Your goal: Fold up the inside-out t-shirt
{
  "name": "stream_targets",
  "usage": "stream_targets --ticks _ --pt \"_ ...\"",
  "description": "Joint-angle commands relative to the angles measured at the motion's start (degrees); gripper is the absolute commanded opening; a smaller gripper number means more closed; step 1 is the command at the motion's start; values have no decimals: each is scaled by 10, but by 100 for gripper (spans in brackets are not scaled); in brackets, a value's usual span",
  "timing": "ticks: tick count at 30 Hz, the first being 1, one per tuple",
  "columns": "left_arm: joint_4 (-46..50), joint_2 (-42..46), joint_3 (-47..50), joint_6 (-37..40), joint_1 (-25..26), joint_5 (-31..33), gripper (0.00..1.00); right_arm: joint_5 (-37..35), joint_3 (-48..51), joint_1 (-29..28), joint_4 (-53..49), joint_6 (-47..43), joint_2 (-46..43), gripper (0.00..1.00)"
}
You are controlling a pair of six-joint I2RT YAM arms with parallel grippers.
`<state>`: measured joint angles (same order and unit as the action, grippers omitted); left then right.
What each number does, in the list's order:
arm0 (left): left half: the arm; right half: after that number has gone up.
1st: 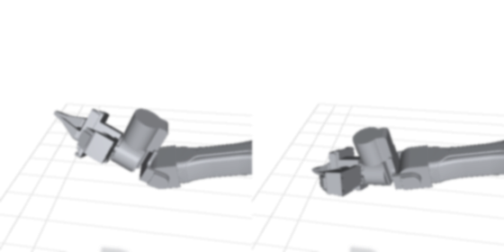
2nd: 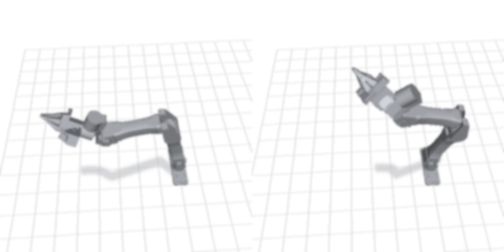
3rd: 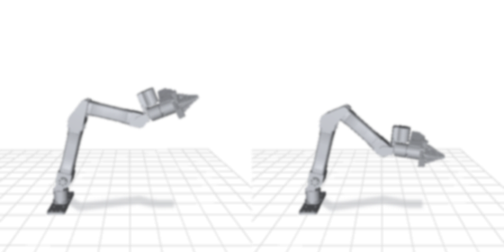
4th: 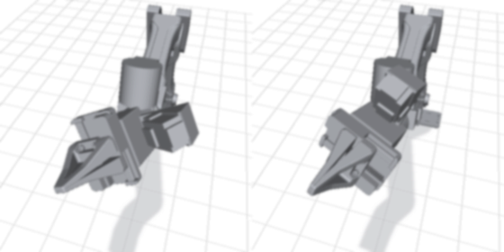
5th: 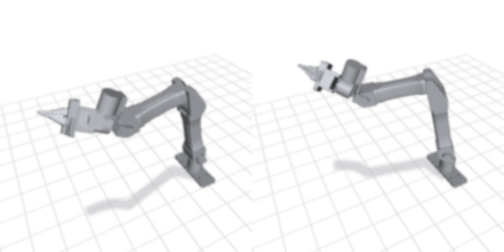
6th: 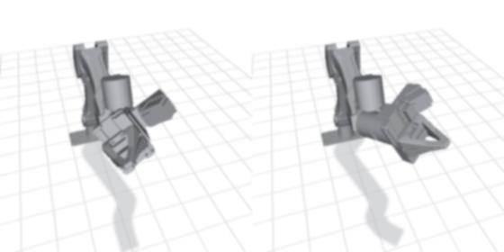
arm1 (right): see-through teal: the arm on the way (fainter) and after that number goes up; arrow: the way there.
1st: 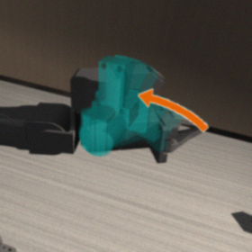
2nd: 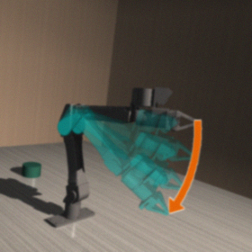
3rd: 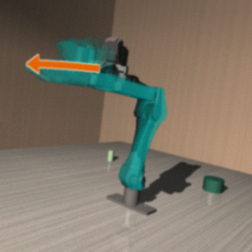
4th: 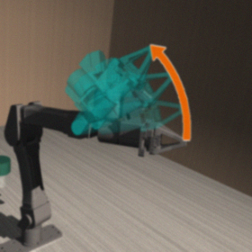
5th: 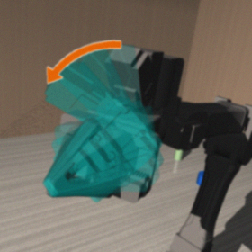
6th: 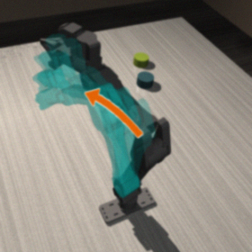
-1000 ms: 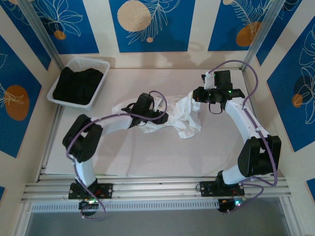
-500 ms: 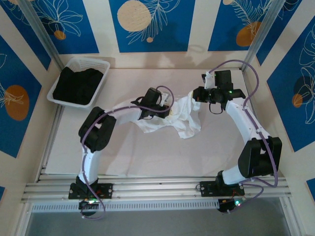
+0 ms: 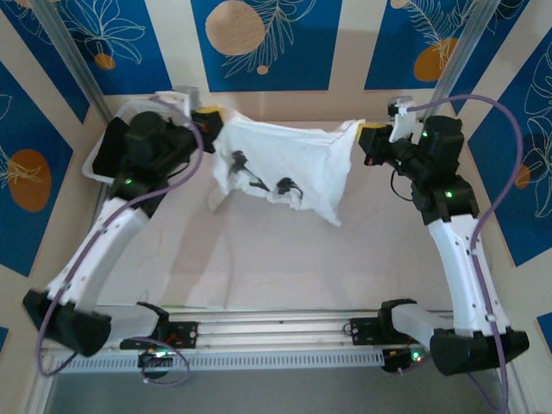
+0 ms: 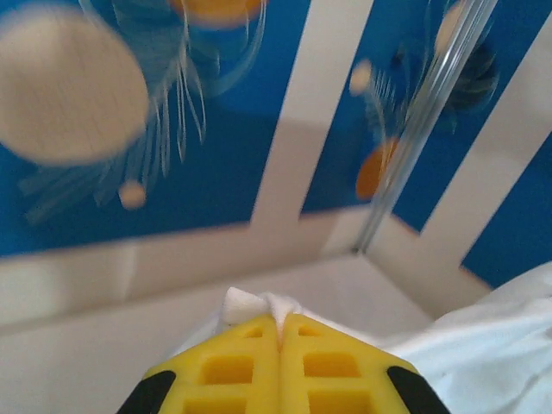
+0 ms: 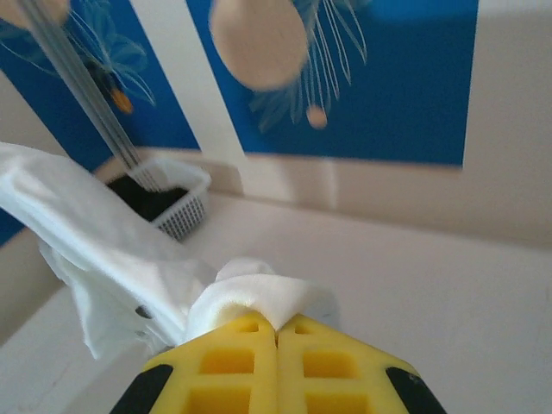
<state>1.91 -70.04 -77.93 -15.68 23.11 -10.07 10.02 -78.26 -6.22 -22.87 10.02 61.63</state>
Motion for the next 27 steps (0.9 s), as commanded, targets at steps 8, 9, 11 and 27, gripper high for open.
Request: stream_targets --ticks 8,9,11,27 --pt "57 51 -2 55 4 9 0 -20 -35 -28 -1 -13 -2 0" --pt "59 49 11 49 5 1 0 -42 -35 -28 -15 -14 3 0" --pt "41 45 47 35 11 -22 0 -84 -31 -21 -38 -12 17 0" --pt "17 -80 271 30 16 0 58 -93 39 32 -57 12 188 0"
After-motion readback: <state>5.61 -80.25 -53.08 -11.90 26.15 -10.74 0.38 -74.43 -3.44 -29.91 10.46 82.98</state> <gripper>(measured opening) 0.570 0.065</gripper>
